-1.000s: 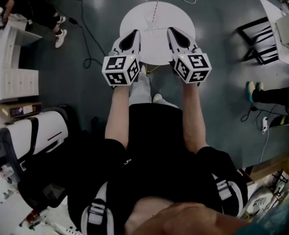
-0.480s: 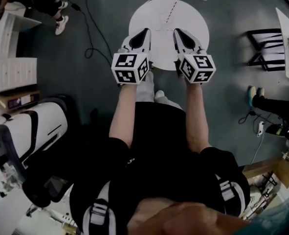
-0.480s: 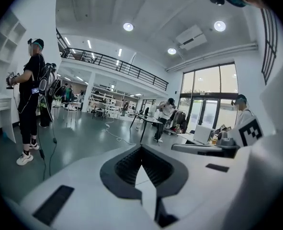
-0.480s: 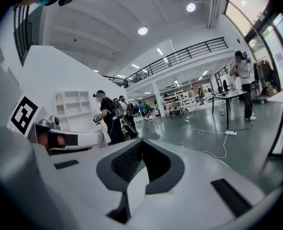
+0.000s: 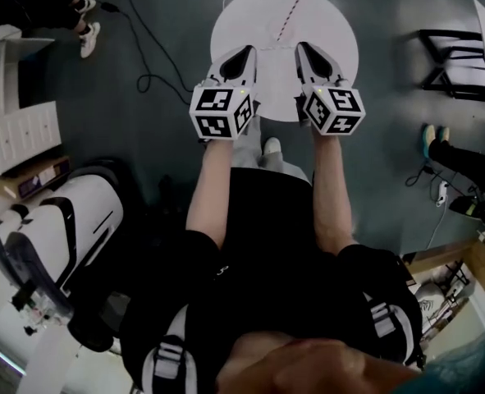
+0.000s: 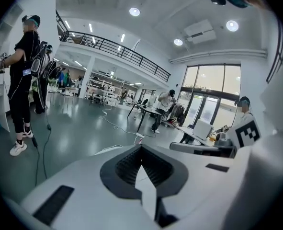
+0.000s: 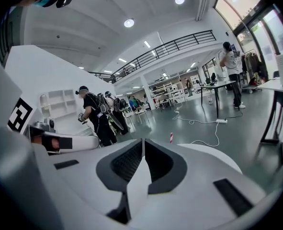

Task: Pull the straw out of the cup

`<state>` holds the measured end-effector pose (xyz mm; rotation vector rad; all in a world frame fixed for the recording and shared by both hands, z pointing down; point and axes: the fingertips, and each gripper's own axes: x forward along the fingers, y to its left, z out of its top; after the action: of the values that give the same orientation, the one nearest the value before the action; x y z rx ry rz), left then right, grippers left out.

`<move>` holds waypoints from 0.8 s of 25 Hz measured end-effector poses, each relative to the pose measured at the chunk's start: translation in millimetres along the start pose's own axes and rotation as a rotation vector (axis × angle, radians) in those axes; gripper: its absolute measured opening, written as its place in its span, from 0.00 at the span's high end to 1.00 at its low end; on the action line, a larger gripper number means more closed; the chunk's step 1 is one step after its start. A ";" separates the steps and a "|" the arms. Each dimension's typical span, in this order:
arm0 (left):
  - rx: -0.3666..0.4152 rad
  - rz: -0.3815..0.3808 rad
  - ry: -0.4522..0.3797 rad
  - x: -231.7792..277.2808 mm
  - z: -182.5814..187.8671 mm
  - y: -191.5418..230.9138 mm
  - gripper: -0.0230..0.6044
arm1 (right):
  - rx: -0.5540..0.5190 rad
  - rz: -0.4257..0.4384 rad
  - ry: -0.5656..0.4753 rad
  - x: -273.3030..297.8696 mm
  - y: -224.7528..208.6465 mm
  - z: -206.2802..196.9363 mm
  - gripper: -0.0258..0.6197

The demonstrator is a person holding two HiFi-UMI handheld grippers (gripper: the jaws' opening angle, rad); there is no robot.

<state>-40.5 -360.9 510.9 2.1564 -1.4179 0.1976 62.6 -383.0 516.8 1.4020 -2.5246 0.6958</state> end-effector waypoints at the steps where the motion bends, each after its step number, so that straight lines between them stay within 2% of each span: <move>1: -0.008 -0.003 0.008 5.9 -1.2 3.3 0.95 | 0.005 -0.008 0.009 4.2 -3.2 -2.4 0.93; 7: -0.048 -0.031 0.085 44.9 -17.3 19.5 0.96 | 0.039 -0.052 0.050 30.5 -24.3 -16.5 0.93; 12: -0.078 -0.046 0.110 72.4 -11.6 41.1 0.95 | 0.069 -0.093 0.078 53.7 -40.8 -22.7 0.92; 14: -0.081 -0.055 0.128 81.7 -12.3 48.0 0.95 | 0.093 -0.105 0.093 62.6 -46.3 -27.3 0.82; 20: -0.085 -0.082 0.172 108.6 -13.5 58.2 0.95 | 0.139 -0.149 0.144 87.1 -66.8 -40.4 0.81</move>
<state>-42.6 -458.5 587.3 2.0704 -1.2172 0.2802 68.1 -459.7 604.9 1.5069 -2.2745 0.9225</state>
